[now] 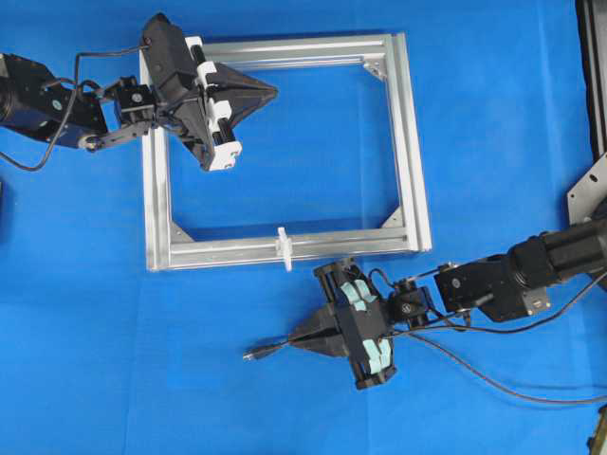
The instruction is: Insert the wire through the string loop located in the center.
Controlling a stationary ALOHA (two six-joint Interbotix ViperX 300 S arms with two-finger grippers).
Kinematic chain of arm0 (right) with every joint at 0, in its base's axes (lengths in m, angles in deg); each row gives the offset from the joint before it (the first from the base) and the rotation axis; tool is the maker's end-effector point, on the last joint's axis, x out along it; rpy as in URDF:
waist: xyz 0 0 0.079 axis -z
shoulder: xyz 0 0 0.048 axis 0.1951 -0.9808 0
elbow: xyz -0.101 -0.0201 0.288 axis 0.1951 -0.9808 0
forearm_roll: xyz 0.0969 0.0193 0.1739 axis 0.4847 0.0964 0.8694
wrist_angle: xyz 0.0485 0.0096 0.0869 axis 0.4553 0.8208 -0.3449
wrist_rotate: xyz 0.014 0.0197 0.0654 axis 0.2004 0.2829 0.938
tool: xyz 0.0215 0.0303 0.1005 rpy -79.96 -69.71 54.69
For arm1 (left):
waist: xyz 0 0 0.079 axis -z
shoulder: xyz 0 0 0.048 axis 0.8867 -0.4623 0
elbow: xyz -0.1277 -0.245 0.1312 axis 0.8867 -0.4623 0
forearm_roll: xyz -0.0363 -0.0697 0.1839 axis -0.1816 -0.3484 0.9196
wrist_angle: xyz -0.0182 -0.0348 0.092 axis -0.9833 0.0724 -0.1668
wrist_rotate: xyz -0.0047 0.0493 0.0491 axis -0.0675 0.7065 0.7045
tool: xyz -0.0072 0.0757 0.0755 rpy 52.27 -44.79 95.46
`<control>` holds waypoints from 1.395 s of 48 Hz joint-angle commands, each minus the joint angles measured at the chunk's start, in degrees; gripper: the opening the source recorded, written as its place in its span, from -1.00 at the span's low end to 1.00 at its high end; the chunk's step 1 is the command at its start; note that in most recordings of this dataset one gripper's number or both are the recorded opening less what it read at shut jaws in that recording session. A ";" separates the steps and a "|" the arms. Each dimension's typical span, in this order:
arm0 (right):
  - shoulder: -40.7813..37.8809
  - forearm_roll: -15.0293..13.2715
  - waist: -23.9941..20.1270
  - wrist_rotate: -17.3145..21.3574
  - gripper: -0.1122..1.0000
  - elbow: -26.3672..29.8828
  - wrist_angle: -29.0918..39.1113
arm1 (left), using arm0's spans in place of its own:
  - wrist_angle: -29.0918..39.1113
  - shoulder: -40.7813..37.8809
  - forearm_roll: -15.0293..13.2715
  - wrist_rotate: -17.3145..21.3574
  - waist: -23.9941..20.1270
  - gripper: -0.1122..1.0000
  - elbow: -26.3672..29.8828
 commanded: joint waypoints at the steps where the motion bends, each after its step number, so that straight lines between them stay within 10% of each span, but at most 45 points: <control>1: 2.20 0.09 -0.09 0.18 -0.84 0.79 -0.09 | -0.26 1.93 0.18 0.09 -0.09 -0.80 0.35; 30: 17.93 0.00 -0.18 -0.09 -0.84 0.44 16.26 | -0.26 1.93 0.18 -0.09 0.09 -0.80 0.35; 67: 19.16 -0.09 -0.26 -0.09 -0.84 0.44 17.05 | -0.26 1.93 0.26 -0.09 0.44 -0.80 0.35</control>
